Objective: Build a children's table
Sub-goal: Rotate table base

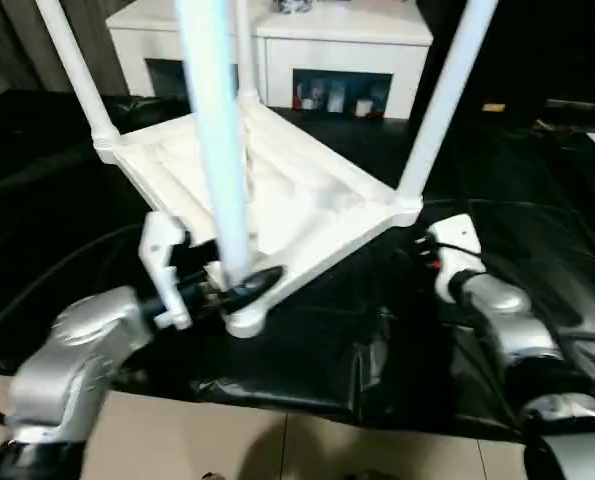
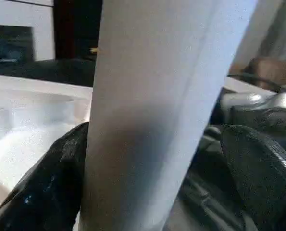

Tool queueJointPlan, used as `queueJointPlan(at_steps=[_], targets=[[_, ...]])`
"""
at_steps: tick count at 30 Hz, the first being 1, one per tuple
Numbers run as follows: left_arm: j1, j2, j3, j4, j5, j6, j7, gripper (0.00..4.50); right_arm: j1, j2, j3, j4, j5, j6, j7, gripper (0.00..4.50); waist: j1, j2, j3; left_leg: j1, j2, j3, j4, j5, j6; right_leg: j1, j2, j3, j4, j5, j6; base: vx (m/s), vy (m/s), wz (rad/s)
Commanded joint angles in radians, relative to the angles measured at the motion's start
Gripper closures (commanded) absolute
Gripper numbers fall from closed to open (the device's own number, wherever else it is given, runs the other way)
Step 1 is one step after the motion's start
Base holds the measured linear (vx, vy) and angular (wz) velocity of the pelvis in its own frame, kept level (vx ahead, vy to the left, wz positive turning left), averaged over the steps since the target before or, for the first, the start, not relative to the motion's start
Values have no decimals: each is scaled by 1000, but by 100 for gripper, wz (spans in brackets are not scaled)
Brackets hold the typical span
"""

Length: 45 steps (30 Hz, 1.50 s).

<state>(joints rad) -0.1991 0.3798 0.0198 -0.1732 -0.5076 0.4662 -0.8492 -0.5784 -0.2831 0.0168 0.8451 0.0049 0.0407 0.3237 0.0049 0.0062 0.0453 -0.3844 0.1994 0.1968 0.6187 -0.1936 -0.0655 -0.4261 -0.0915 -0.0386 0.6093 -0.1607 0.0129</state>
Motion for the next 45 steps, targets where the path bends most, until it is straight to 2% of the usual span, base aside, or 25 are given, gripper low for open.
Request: queueJointPlan(at_steps=[1,2,4,5,7,8,11,12,13,14,15,17,19,20,21,22,23,26,28,30,32,33,37,41,45], targets=[[-20,-4,-32,3,5,2,-14,3,-35,3,12,28,-14,-2,-27,63,0,-5,-68,13,14,-4,-75,-195,38,50,-20,22,-58,-184,-239,0,0,0],[-34,-6,-43,14,20,-3,-8,3,-65,15,6,72,-25,-7,-74,63,-1,-15,-67,13,15,-3,-74,-192,40,50,-21,22,-58,-186,-240,0,0,0],[-40,-6,-49,15,21,-3,-5,3,-83,24,-3,96,-27,-7,-108,63,1,-8,-67,17,15,-2,-73,-196,35,47,-23,24,-58,-199,-237,0,0,0],[-49,-7,-52,8,14,7,0,3,-105,35,-18,123,-22,-4,-142,63,-1,-23,-66,14,15,0,-73,-199,33,50,-21,23,-59,-206,-229,0,0,0],[-53,-8,-55,0,8,15,-1,3,-116,41,-25,136,-18,-3,-154,63,2,-16,-65,18,16,-1,-74,-206,26,48,-23,24,-57,-221,-221,0,0,0],[-55,-9,-63,-35,-9,42,3,3,-133,49,-32,150,-14,-8,-171,63,2,-23,-64,17,18,-1,-74,-209,21,47,-23,24,-54,-225,-218,0,0,0],[-45,-8,-78,-107,-42,94,4,3,-149,59,-46,162,-6,-8,-190,63,4,-25,-65,17,19,-1,-74,-191,14,48,-22,24,-50,-194,-213,0,0,0],[-40,-6,-86,-138,-59,116,9,3,-155,61,-46,168,-6,-9,-193,63,2,-32,-53,14,18,0,-78,-196,17,43,-20,24,-55,-195,-209,0,0,0],[-39,-5,-88,-150,-65,123,12,3,-157,61,-46,170,-5,-10,-194,63,2,-31,-56,15,19,0,-77,-197,15,45,-20,25,-50,-186,-210,0,0,0],[-36,-4,-103,-187,-80,144,18,3,-164,67,-45,182,-4,-15,-195,63,1,-33,-47,13,19,0,-79,-201,15,43,-19,26,-50,-182,-210,0,0,0],[-36,-4,-108,-200,-86,151,20,3,-166,69,-45,185,-3,-17,-195,63,1,-33,-49,14,18,1,-78,-199,14,43,-19,26,-49,-174,-211,0,0,0],[-44,-16,-121,-249,-113,187,39,3,-170,75,-46,187,-2,-24,-185,63,-1,-41,-30,10,17,2,-82,-202,17,36,-15,28,-52,-162,-209,0,0,0],[-53,-25,-125,-264,-123,201,48,3,-172,76,-46,189,-4,-28,-185,63,-1,-43,-28,11,18,1,-83,-215,11,37,-16,28,-52,-176,-207,0,0,0],[-74,-43,-140,-272,-117,209,60,3,-176,81,-52,195,1,-36,-176,63,-1,-44,-20,11,18,1,-84,-225,6,35,-15,29,-55,-183,-206,0,0,0],[-74,-43,-140,-272,-117,209,60,3,-176,81,-52,195,1,-36,-176,63,-1,-44,-20,12,18,2,-84,-232,4,35,-15,29,-56,-190,-204,0,0,0],[-97,-61,-157,-270,-111,214,73,3,-176,88,-52,189,4,-41,-168,63,-4,-49,-16,11,19,2,-85,-235,2,35,-16,30,-57,-195,-205,0,0,0],[-111,-69,-167,-265,-109,217,78,3,-177,93,-52,187,7,-45,-161,63,-1,-47,-15,13,18,1,-84,-234,1,35,-17,30,-56,-199,-203,0,0,0],[-143,-99,-195,-244,-94,208,90,3,-170,107,-45,166,12,-46,-140,63,-5,-51,-11,9,18,0,-84,-223,2,38,-18,31,-56,-192,-203,0,0,0],[-161,-121,-213,-228,-85,201,99,3,-164,116,-43,156,16,-47,-119,63,-8,-50,-13,7,18,-1,-83,-209,7,42,-20,31,-54,-179,-209,0,0,0],[-188,-148,-246,-192,-48,177,110,3,-153,127,-34,145,13,-51,-95,63,-9,-48,-12,11,20,1,-83,-209,11,38,-18,31,-56,-173,-217,0,0,0],[-209,-171,-269,-159,-20,157,115,3,-145,135,-28,133,13,-49,-82,63,-12,-50,-11,7,20,1,-84,-208,13,42,-19,31,-57,-168,-221,0,0,0],[-215,-176,-274,-151,-16,151,116,3,-144,137,-27,132,13,-49,-78,63,-12,-49,-11,9,20,1,-83,-212,13,41,-20,32,-58,-174,-220,0,0,0],[-248,-220,-307,-102,2,125,123,3,-126,148,-7,106,9,-46,-34,63,-14,-46,-16,10,21,0,-82,-206,15,44,-21,32,-56,-156,-231,0,0,0],[-271,-254,-329,-49,29,91,121,3,-111,161,4,87,7,-46,2,63,-18,-47,-19,8,22,-1,-81,-204,26,48,-23,31,-58,-147,-248,0,0,0],[-300,-314,-360,11,51,47,118,3,-80,181,29,40,10,-41,61,63,-17,-43,-27,10,23,0,-79,-187,39,52,-23,31,-54,-110,-268,0,0,0]])
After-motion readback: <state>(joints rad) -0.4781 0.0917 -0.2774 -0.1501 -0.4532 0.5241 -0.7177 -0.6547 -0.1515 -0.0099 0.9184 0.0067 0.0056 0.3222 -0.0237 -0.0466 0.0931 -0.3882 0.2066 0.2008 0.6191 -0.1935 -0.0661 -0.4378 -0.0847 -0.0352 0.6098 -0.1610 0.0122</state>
